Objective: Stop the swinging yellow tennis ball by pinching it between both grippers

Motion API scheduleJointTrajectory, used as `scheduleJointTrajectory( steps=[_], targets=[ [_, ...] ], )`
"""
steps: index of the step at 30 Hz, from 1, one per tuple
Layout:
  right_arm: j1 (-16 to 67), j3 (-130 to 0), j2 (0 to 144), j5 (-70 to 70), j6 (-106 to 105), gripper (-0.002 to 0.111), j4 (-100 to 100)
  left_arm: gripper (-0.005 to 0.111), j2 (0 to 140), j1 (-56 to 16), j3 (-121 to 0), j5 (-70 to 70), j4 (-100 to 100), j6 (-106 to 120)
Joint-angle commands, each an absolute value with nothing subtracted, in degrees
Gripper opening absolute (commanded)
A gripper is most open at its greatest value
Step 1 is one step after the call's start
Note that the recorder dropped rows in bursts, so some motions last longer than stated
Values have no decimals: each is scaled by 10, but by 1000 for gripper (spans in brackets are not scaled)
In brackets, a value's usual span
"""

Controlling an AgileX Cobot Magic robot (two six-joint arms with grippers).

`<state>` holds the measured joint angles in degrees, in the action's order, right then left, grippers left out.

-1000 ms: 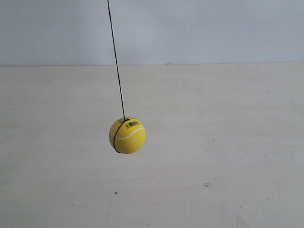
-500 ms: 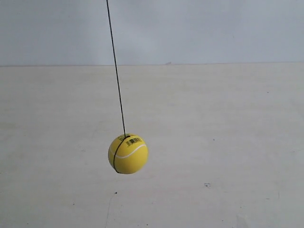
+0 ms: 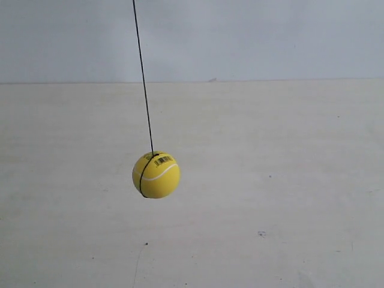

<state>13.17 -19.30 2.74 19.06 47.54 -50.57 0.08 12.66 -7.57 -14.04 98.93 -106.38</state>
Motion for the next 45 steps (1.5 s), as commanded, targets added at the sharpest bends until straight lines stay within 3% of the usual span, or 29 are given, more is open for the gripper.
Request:
scheduleJointTrajectory(
  steps=[1, 38, 43, 45],
  targets=[
    [133, -191, 24, 192, 494, 0, -500, 5, 0, 121, -65, -135, 981, -1071],
    [132, -191, 25, 192, 496, 0, -496, 5, 0, 121, -65, -157, 983, -1071],
    [134, -189, 25, 266, 492, 0, -469, 5, 0, 121, -65, -157, 983, -1071],
    [153, -172, 25, 290, 384, 0, -463, 5, 0, 121, -65, -157, 983, -1071]
  ],
)
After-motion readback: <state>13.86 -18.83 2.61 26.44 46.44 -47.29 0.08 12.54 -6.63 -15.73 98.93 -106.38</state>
